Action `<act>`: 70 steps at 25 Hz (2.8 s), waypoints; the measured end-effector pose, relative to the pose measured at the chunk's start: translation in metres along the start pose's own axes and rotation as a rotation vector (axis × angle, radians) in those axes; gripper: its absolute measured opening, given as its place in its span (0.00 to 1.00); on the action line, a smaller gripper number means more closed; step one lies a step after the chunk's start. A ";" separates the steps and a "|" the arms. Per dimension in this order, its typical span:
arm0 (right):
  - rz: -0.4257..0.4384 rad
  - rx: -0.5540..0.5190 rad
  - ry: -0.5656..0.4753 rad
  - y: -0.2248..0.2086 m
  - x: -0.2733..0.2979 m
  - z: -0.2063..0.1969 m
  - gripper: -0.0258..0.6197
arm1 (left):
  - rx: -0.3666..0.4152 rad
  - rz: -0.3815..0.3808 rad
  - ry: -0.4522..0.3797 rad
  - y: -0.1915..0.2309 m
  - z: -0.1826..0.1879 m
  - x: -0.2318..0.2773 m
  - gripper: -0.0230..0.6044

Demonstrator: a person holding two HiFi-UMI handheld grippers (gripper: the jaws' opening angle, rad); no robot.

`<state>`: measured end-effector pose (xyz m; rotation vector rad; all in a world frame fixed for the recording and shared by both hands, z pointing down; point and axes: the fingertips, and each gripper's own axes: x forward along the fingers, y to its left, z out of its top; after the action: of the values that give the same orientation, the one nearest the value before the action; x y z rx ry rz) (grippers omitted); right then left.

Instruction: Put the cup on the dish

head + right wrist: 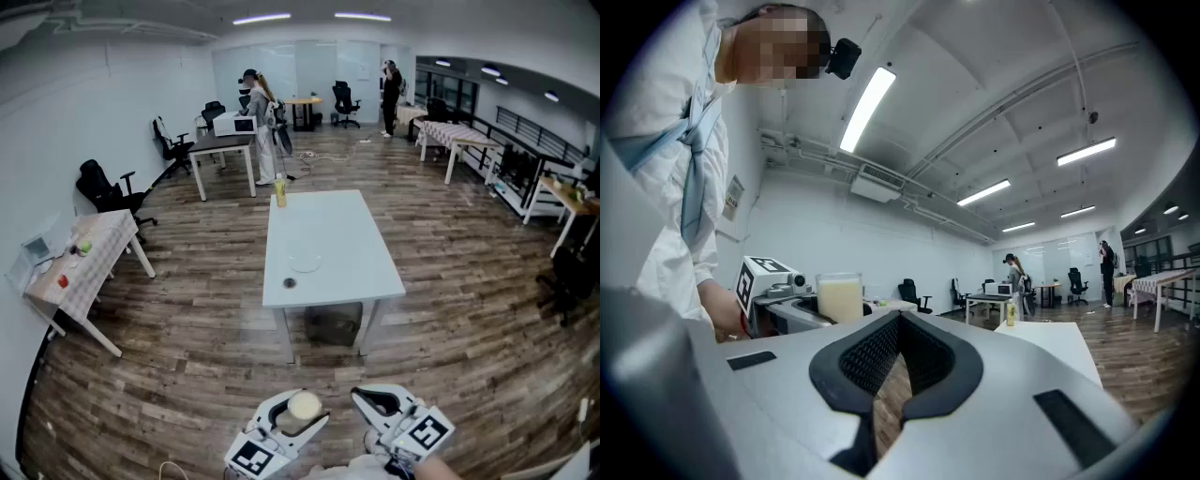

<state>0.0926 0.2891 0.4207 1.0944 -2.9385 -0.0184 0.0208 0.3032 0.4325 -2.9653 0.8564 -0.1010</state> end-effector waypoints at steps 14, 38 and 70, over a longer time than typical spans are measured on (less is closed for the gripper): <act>0.015 -0.005 -0.021 -0.002 0.006 0.002 0.09 | 0.009 -0.014 -0.004 0.003 0.001 0.005 0.44; 0.317 -0.017 0.047 0.069 0.066 0.023 0.46 | -0.010 -0.003 0.063 0.002 -0.006 0.017 0.44; 0.204 0.055 0.054 0.043 0.070 0.016 0.47 | -0.086 -0.118 -0.034 0.013 -0.011 -0.016 0.53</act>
<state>0.0116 0.2758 0.4058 0.7813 -3.0018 0.0925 -0.0009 0.3004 0.4418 -3.0869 0.6995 -0.0186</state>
